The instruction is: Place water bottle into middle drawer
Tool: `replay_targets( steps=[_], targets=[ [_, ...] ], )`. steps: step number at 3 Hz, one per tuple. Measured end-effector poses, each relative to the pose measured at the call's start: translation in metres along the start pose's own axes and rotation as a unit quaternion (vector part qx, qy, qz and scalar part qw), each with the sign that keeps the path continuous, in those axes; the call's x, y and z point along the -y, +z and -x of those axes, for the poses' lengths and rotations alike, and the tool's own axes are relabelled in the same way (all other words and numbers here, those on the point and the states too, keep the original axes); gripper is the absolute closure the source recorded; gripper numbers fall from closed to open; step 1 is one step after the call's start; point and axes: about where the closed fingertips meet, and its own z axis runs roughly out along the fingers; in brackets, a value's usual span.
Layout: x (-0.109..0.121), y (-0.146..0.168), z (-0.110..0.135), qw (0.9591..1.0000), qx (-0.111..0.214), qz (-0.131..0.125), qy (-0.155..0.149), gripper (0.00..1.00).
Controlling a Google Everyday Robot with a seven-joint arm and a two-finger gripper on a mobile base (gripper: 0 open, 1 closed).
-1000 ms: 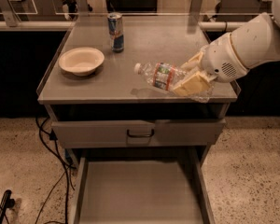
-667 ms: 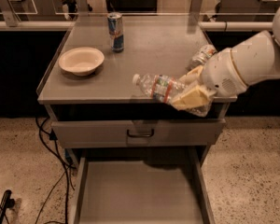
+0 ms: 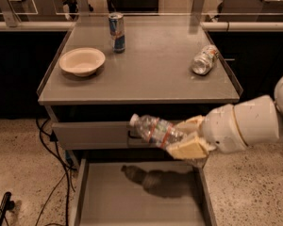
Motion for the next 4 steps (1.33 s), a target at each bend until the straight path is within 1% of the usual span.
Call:
replay_targets(
  steps=[1,2,3,4],
  targets=[
    [-0.008,0.018,-0.036,0.9994,0.001,0.016,0.032,1.00],
    [-0.009,0.019,-0.035,0.9994,0.001,0.016,0.030,1.00],
    [-0.017,0.048,-0.051,0.9980,0.001,0.036,0.052,1.00],
    [-0.031,0.093,-0.085,0.9936,0.010,0.065,0.092,1.00]
  ],
)
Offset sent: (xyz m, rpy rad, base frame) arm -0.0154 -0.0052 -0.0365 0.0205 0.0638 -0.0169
